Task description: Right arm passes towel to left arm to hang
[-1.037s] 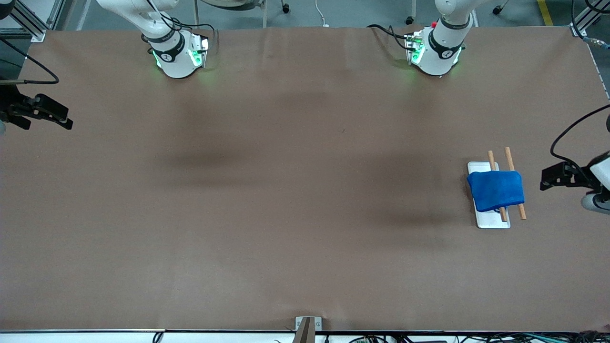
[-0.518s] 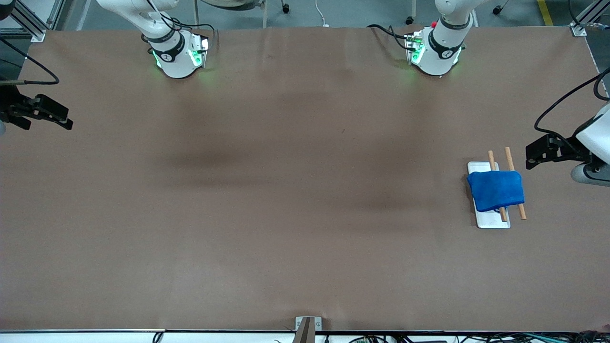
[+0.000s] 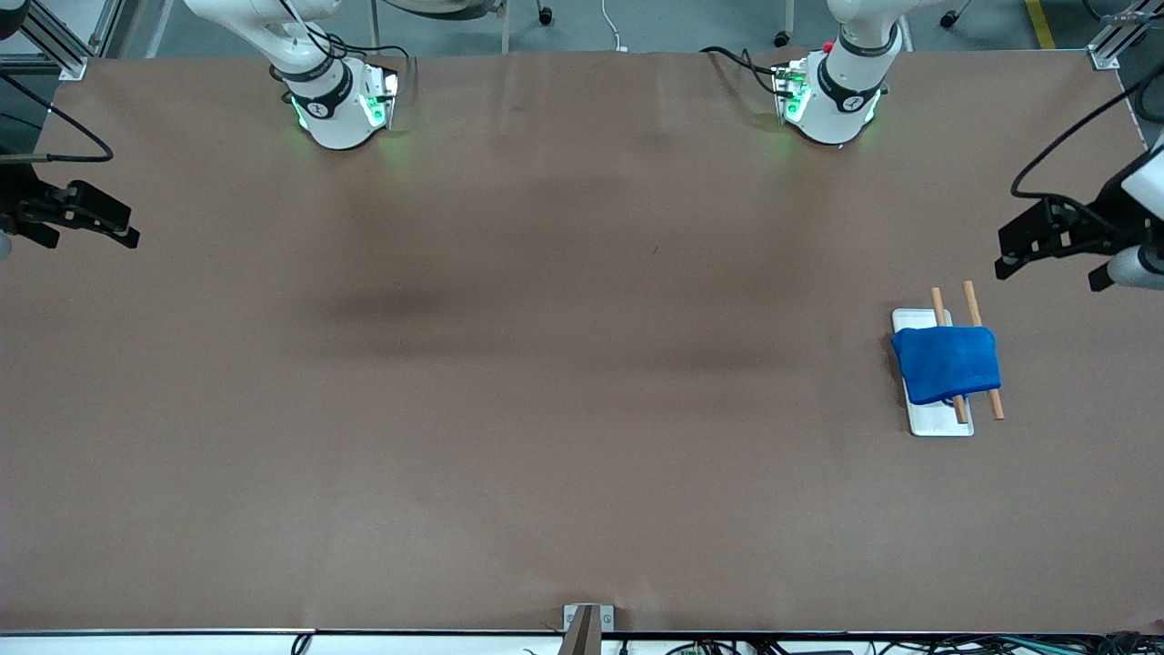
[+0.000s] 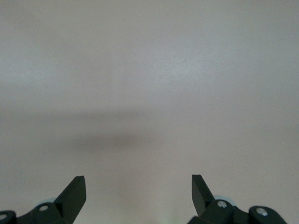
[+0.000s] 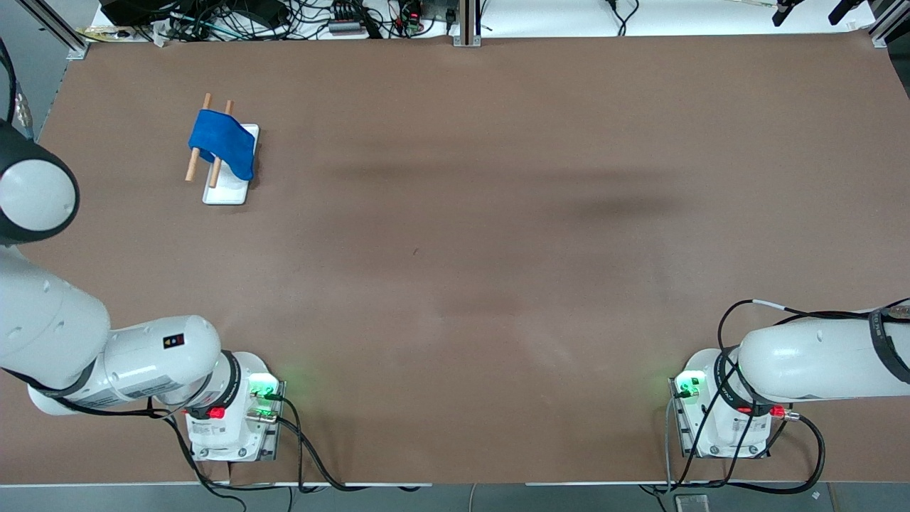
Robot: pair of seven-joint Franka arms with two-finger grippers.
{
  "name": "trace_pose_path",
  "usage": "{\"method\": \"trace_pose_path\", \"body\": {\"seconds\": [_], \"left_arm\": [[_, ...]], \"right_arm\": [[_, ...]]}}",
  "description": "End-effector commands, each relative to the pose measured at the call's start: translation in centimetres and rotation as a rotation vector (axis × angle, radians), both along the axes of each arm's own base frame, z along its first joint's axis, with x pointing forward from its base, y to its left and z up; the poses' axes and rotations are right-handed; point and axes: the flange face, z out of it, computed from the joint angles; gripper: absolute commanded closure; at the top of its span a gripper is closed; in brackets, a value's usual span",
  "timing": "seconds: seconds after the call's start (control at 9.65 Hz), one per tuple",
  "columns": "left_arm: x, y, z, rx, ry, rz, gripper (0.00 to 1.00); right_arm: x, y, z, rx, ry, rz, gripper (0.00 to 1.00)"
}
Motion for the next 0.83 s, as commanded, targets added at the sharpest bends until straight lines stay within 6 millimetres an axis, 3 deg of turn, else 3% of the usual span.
{"method": "trace_pose_path", "body": {"seconds": [0.0,0.21,0.31,0.52,0.73], "left_arm": [[-4.4,-0.9,-1.8,-0.029,0.067,0.024,0.0],[-7.8,-0.6,-2.3,-0.01,0.091,0.066,0.0],[-8.4,-0.4,-2.2,0.002,0.088,0.074,0.0],[-8.5,-0.1,-2.6,0.007,0.113,0.098,0.0],[-8.0,0.4,-1.7,0.034,0.091,0.107,0.0]], "right_arm": [[0.0,-0.3,0.1,0.021,0.0,-0.024,0.0],[0.0,-0.4,0.1,0.023,0.0,-0.024,0.0],[0.0,-0.4,0.1,0.023,0.0,-0.024,0.0],[0.0,-0.4,0.1,0.023,0.0,-0.024,0.0],[0.0,-0.4,0.0,0.023,0.001,-0.026,0.0]]}}
